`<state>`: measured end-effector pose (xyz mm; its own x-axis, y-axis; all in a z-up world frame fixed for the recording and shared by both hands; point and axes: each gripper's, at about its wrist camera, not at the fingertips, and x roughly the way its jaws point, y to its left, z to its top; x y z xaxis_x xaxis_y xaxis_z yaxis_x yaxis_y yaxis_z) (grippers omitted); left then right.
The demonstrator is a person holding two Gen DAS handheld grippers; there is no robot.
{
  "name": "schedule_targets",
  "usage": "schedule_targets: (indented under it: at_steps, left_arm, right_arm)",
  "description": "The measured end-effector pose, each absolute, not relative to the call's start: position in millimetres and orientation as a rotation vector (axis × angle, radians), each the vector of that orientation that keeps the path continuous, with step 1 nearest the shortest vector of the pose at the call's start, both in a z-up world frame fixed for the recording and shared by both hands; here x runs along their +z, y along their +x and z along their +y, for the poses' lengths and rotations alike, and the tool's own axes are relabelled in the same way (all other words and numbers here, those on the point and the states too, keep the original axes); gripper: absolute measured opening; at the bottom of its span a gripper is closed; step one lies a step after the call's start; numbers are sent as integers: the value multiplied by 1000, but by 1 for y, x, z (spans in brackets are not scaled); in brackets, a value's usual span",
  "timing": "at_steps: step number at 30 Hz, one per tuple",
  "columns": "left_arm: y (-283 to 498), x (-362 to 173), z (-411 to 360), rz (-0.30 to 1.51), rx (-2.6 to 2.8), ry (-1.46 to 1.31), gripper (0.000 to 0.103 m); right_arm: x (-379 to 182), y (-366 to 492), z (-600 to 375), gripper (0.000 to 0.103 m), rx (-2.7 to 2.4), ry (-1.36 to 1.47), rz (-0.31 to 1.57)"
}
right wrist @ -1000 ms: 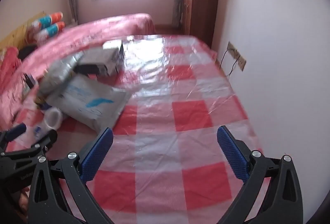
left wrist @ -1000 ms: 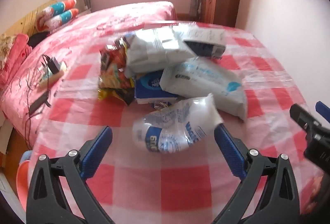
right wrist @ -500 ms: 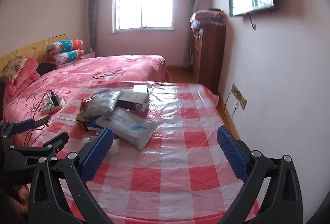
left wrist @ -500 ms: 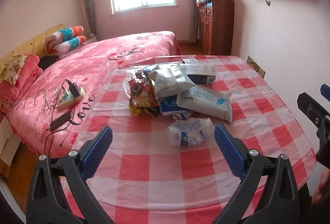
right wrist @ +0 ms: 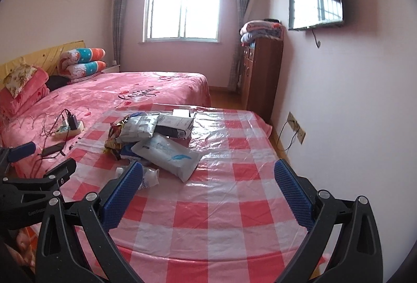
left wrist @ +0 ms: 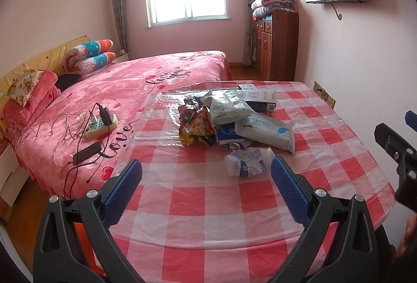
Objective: Collect trash
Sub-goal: 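Move both tools toward the pile of trash on the checked bed, then grasp the white snack bag with the left tool while the right tool grasps a white milk carton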
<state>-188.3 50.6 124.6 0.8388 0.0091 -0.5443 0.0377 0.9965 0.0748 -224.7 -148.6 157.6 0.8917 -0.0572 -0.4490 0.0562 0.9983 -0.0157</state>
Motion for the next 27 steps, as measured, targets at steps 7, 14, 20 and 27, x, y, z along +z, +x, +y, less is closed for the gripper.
schedule_targets:
  at_steps: [7, 14, 20, 27]
  left_arm:
    - [-190, 116, 64, 596, -31, 71, 99]
    - [-187, 92, 90, 688, -65, -42, 99]
    - [-177, 76, 103, 737, -143, -98, 98]
    - [-136, 73, 109, 772, -191, -105, 87]
  right_arm:
    - [145, -227, -147, 99, -38, -24, 487]
    - [117, -206, -149, 99, 99, -39, 567]
    - [101, -176, -161, 95, 162, 52, 635]
    - [82, -123, -158, 69, 283, 114, 741]
